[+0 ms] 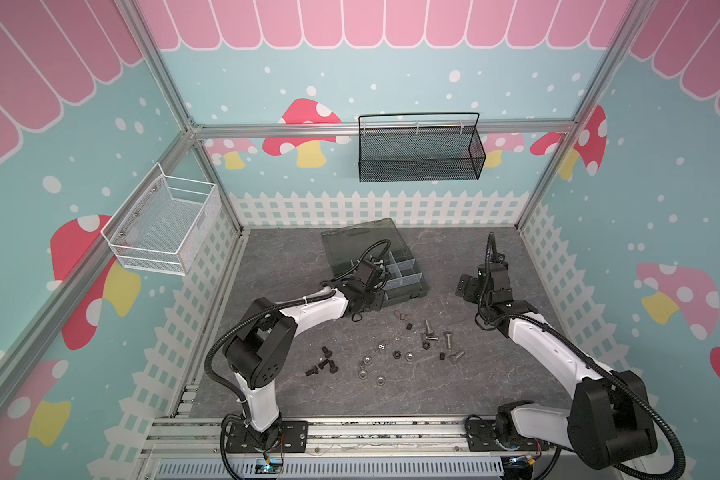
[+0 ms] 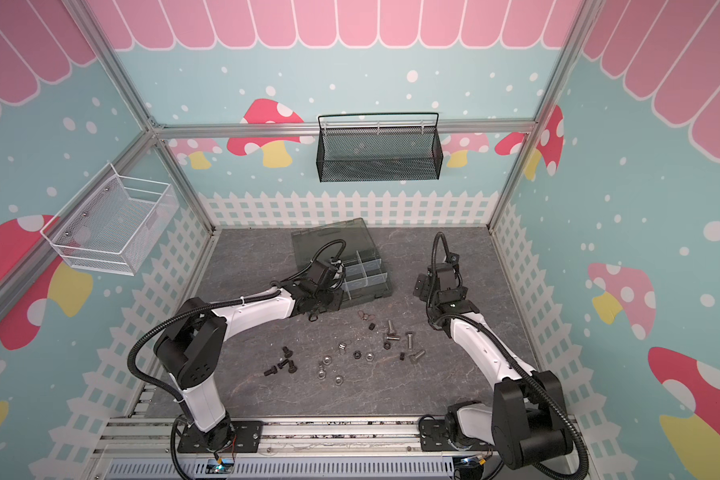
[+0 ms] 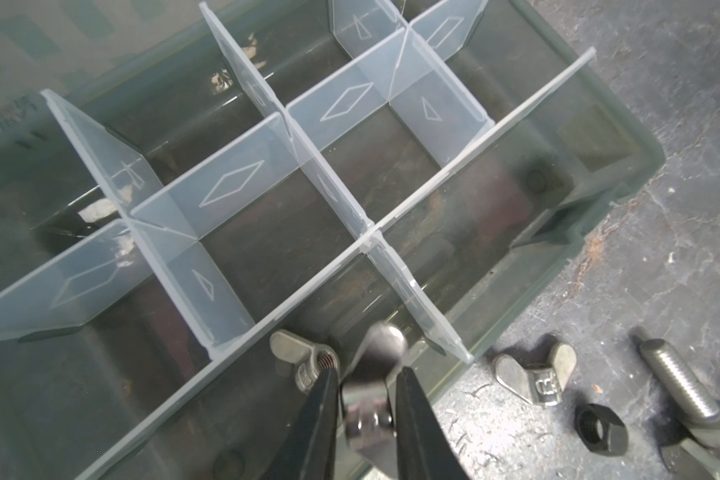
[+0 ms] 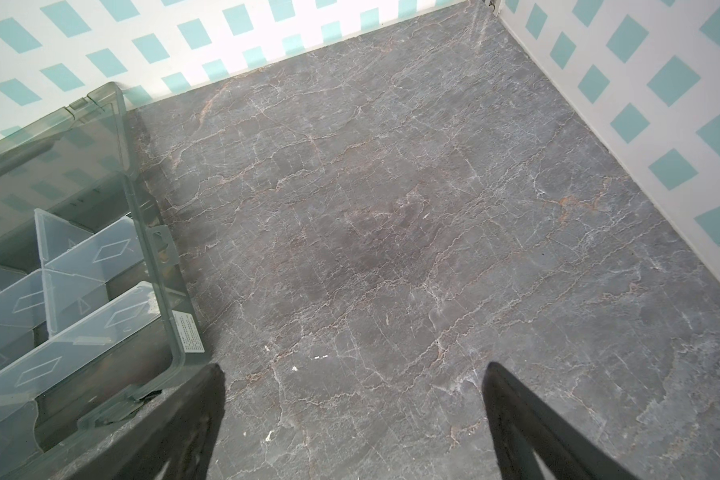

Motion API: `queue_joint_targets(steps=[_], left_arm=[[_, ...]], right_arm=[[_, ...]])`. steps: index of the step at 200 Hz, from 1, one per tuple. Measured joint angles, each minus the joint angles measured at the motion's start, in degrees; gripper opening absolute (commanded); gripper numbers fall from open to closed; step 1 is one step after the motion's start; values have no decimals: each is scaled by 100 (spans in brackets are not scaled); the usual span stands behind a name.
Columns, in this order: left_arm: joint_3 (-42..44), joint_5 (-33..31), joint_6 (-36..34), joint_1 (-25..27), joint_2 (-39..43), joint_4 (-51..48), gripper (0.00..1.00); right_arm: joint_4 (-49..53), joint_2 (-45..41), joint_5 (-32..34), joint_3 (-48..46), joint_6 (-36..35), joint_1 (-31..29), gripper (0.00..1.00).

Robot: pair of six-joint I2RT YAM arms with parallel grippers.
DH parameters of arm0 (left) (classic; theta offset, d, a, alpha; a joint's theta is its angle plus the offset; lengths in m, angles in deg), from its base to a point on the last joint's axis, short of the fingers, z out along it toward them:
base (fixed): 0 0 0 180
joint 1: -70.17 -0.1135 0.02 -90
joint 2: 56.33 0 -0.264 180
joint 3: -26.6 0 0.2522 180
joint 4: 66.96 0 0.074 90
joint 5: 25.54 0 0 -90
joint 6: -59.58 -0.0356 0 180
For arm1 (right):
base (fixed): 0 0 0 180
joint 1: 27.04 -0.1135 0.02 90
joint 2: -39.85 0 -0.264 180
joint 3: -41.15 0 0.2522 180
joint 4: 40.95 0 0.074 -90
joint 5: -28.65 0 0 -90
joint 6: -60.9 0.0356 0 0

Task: Sort the screws and nuts into containers
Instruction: 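Open the left gripper over the compartment holding the first wing nut, then move the left gripper back down over a third silver wing nut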

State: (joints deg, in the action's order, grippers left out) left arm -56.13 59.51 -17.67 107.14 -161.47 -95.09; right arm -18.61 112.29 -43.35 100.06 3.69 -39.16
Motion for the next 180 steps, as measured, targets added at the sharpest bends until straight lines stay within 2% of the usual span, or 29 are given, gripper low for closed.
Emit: queue_joint_targets(steps=[26,90,145,180], left_arm=[[-68,2,-20,0,0,22,35],[-57,2,-15,0,76,50,38],[483,-48,190,66,1211,13,51],[927,-262,439,452,1941,-181,55]], right_arm=[[0,0,0,0,-2,0,98],[2,0,0,37,-17,0,98],[4,0,0,44,-15,0,98],[4,0,2,44,-13,0,98]])
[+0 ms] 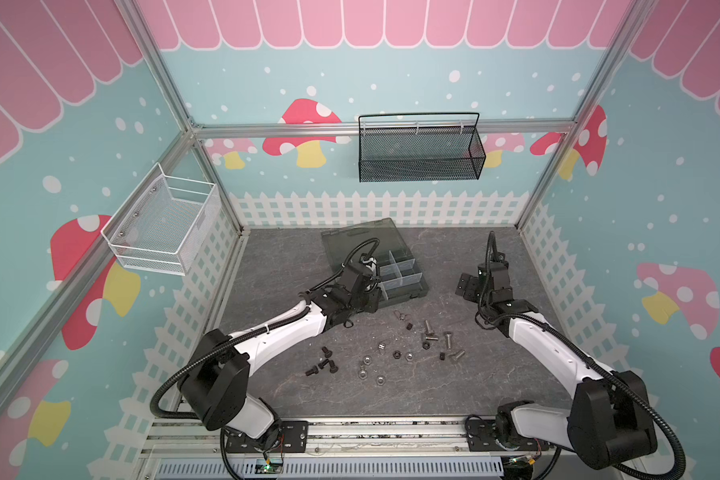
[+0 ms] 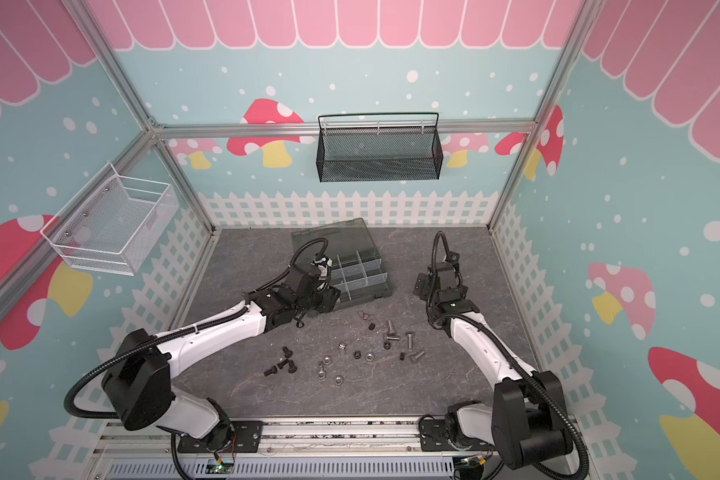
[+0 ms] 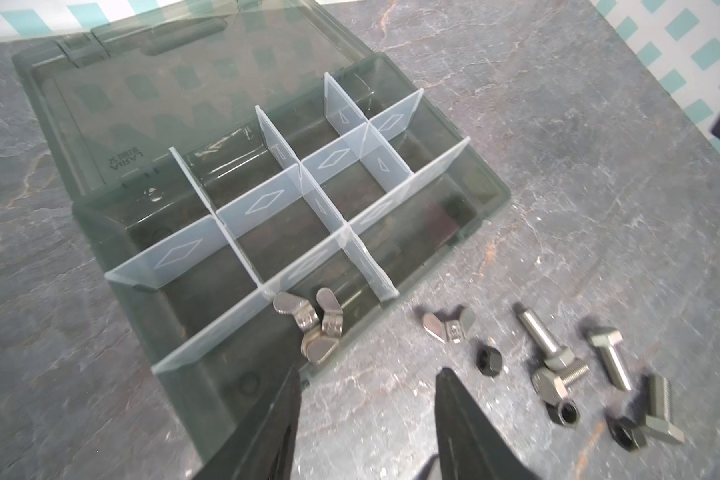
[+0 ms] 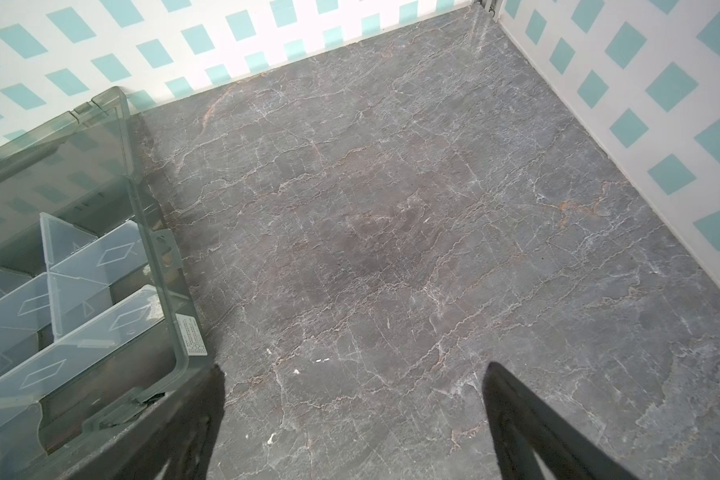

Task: Sort the screws and nuts into containers
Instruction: 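Move the left gripper back down over a third silver wing nut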

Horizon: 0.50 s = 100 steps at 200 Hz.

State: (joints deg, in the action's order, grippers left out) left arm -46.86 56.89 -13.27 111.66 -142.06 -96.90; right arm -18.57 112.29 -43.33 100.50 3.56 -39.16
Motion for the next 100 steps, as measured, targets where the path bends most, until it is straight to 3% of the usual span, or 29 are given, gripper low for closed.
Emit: queue_joint_targets(steps=[51,100], left_arm=[[649,-199,549,654,280,-304,63],[811,-203,894,977,212,-479,63]], right_arm=[[0,0,0,-2,20,0,98],[0,-96,11,-52,42,0,98]])
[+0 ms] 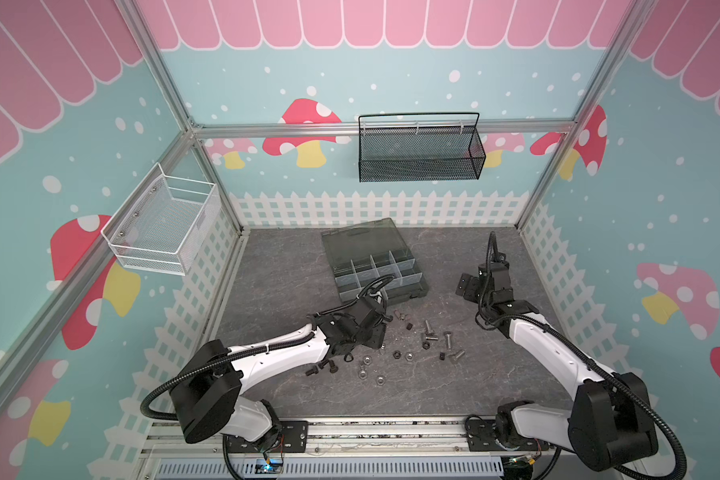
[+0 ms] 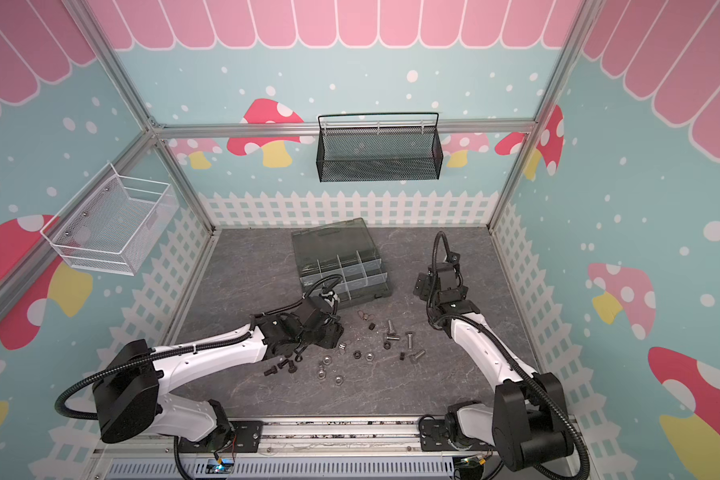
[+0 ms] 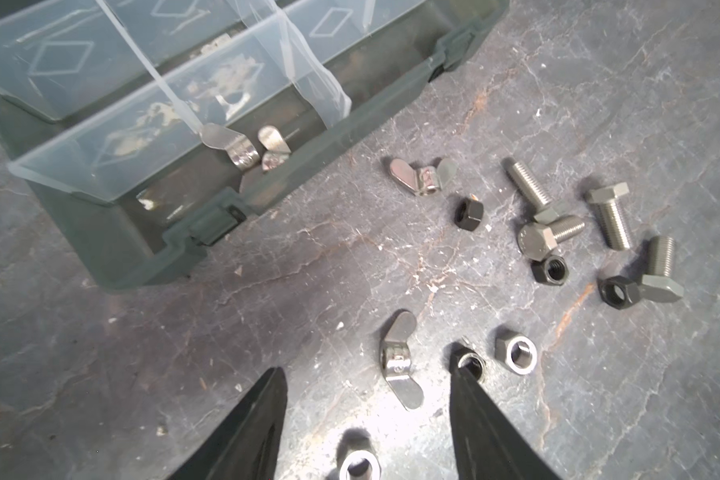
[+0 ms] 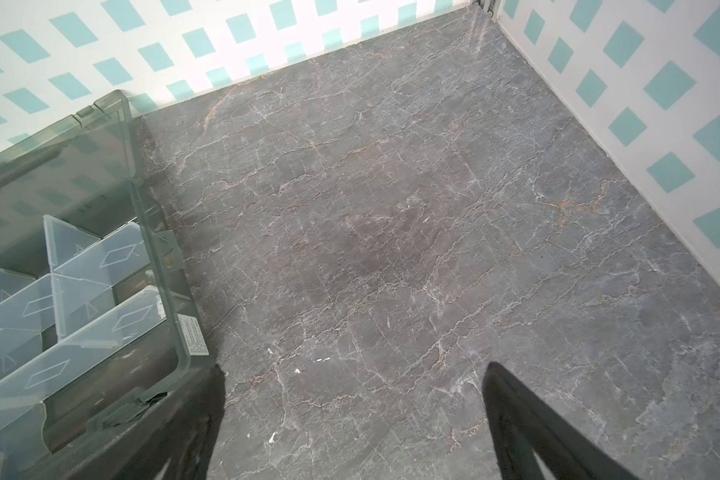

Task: Sort the screws and nuts into containers
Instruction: 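Move the left gripper back down over a third silver wing nut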

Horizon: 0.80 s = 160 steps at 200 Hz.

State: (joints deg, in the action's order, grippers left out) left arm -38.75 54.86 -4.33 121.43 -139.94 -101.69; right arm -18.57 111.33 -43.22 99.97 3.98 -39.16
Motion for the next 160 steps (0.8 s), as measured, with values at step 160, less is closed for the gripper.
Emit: queue_joint_targets(steps=[160], left_arm=[[-485,197,146,286,-1401,-450,57]], right_arm=[[0,-109,50,-195,28,0,98]])
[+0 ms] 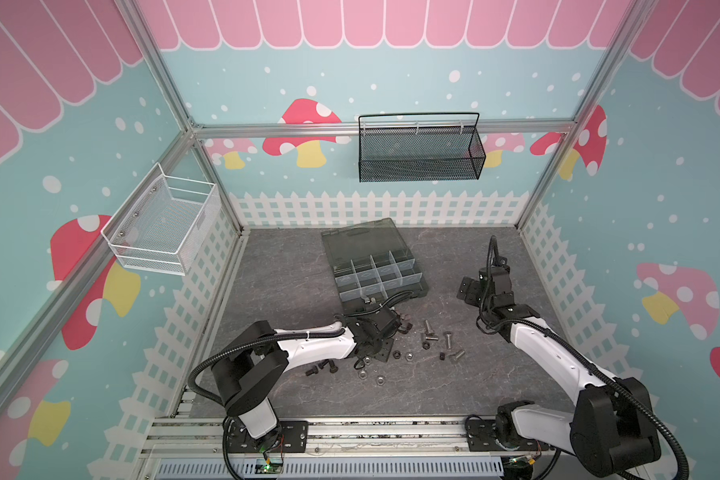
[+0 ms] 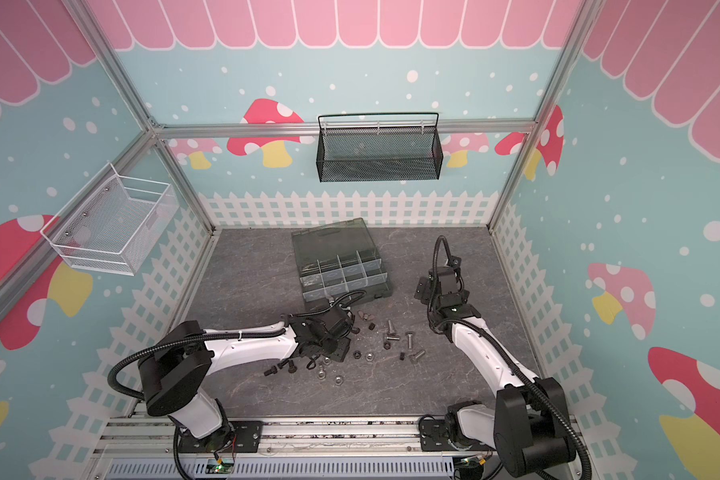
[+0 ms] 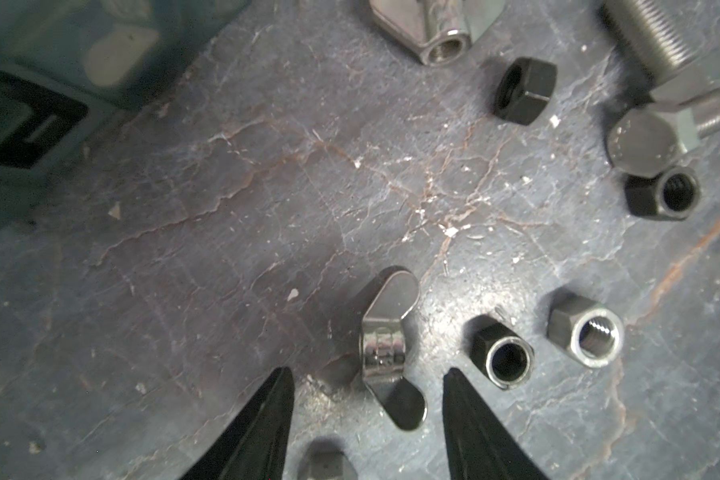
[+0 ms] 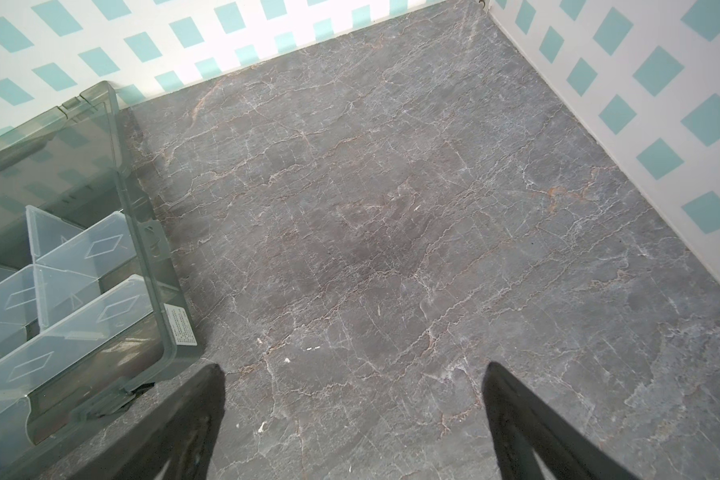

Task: Sort the screws and nuts into containers
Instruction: 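Move the left gripper back down over a third silver wing nut, then close the left gripper on the third wing nut, then carry the wing nut with the left gripper over the organizer compartment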

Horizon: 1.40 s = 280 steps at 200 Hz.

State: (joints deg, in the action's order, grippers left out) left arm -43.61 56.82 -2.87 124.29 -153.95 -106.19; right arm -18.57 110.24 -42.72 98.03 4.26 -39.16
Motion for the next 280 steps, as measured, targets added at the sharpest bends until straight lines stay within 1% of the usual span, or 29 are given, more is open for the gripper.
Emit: queue_joint_targets(steps=[50,92,131,146,182,230,247,280], left_arm=[[-149,-59,-33,0,-315,-46,54],[-286,-105,-37,0,-470,-101,47],[-313,-151,-74,-4,-494,-142,38],[-313,-164,-70,-4,-494,-155,33],[-315,-164,-76,-7,-494,-170,25],[-350,-170,-87,-7,-507,-188,8],[-350,-188,-85,-7,-507,-184,6],[-350,-260,-101,-20,-490,-192,6]], right_arm=[[0,2,0,0,15,0,98],[0,2,0,-2,20,0,98],[0,2,0,-2,22,0,98],[0,2,0,-4,26,0,98],[-2,11,-2,-17,44,0,98],[-2,46,-2,-31,61,0,98],[-2,46,-2,-31,61,0,98],[-2,46,-7,-31,61,0,98]])
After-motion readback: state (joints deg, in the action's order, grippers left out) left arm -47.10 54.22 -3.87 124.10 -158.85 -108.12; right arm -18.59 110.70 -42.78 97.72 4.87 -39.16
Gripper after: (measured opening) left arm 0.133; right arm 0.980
